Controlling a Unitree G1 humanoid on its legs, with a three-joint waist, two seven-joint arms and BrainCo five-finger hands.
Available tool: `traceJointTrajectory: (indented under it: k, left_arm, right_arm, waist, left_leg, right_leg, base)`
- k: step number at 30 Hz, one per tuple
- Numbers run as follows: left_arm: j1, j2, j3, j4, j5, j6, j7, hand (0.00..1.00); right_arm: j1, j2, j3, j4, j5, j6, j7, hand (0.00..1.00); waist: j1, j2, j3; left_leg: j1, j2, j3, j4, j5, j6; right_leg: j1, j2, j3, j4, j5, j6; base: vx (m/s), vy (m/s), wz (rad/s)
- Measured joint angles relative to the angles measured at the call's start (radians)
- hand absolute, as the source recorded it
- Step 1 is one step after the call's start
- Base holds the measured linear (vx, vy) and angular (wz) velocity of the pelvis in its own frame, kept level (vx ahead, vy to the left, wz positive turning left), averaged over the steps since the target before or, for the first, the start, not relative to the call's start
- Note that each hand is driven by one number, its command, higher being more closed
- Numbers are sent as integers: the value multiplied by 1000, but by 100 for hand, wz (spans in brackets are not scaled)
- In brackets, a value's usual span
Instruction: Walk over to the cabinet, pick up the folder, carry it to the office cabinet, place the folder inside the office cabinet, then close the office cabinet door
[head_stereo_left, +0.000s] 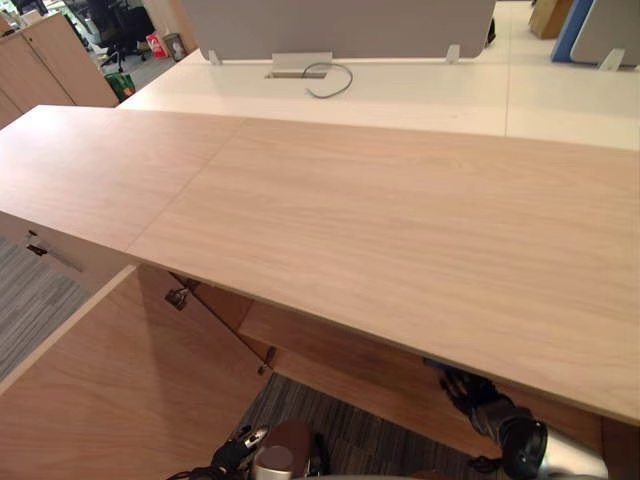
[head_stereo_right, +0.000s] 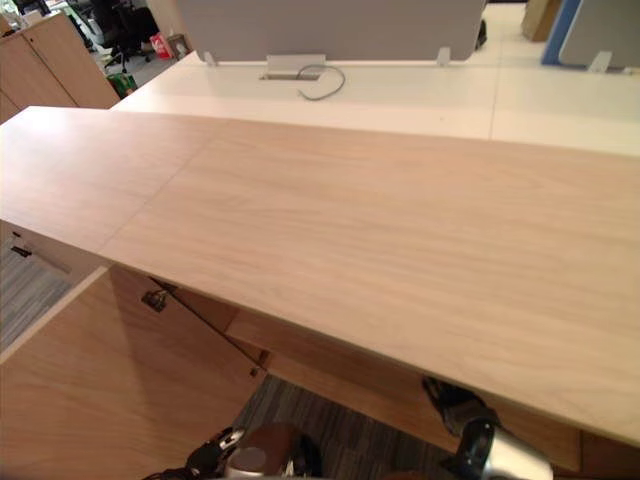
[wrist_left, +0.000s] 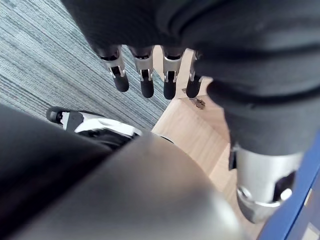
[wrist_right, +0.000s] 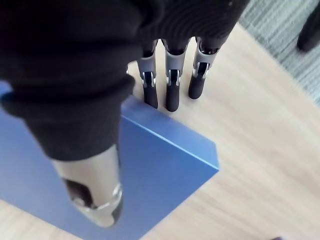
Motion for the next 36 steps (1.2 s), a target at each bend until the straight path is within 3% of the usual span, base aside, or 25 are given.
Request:
traceJointTrajectory:
  k: [4,8,16,19,23,27,32,36]
  left_arm:
    - [-7,0,-8,-39,-1,3,-6,0]
    - [-19,-11,-8,-87,-3,4,-22,0]
    - [-22,-55,88,-70,-3,-1,-22,0]
    - [-28,-57,116,-37,-3,-5,-16,0]
    - [-29,-61,132,-17,-3,-12,-15,0]
    - [-27,-60,160,-7,-3,-15,-15,0]
    - [-27,-61,184,22,-3,-21,-15,0]
    - [-30,-61,190,58,-2,-21,-15,0]
  right_arm:
    - [23,18,1,-3,-156,19,50,0]
    - [21,75,2,-51,-291,27,93,0]
    - [-16,157,22,-106,-298,23,93,0]
    - [-16,181,54,-117,-297,20,93,0]
    - [-16,199,119,-117,-300,7,93,0]
    - [-18,201,181,-122,-350,-5,97,0]
    - [-17,210,270,-124,-498,-8,122,0]
    - [-17,218,297,-125,-529,-8,128,0]
  waist:
    - [3,-12,-28]
    - [-1,-32,-54]
    - [-9,-41,-86]
    - [-25,-47,-95]
    - [-31,-78,-124]
    - [-31,-79,-126]
    - [-41,-79,-153]
    - [-42,-78,-162]
  left_leg:
    - [23,18,1,-107,57,-11]
    - [45,41,5,-281,161,-38]
    - [104,56,65,-590,332,-67]
    - [128,50,66,-668,383,-68]
    - [140,32,66,-742,435,-67]
    - [151,26,76,-745,445,-63]
    - [162,27,79,-751,454,-65]
    - [172,27,79,-751,454,-66]
  right_leg:
    - [12,66,-4,-125,74,-15]
    - [8,156,0,-305,197,-45]
    - [-21,264,57,-566,378,-83]
    - [-24,273,59,-590,397,-87]
    - [-36,271,63,-616,397,-87]
    - [-33,267,84,-618,400,-92]
    - [-28,271,89,-625,406,-98]
    - [-17,273,91,-636,409,-101]
  base:
    - [72,-66,-3]
    - [26,-92,-11]
    - [-41,-49,-27]
    - [-90,-4,-6]
    - [-92,4,-1]
    - [-101,20,-9]
    - [-97,5,-2]
    - [-20,0,-1]
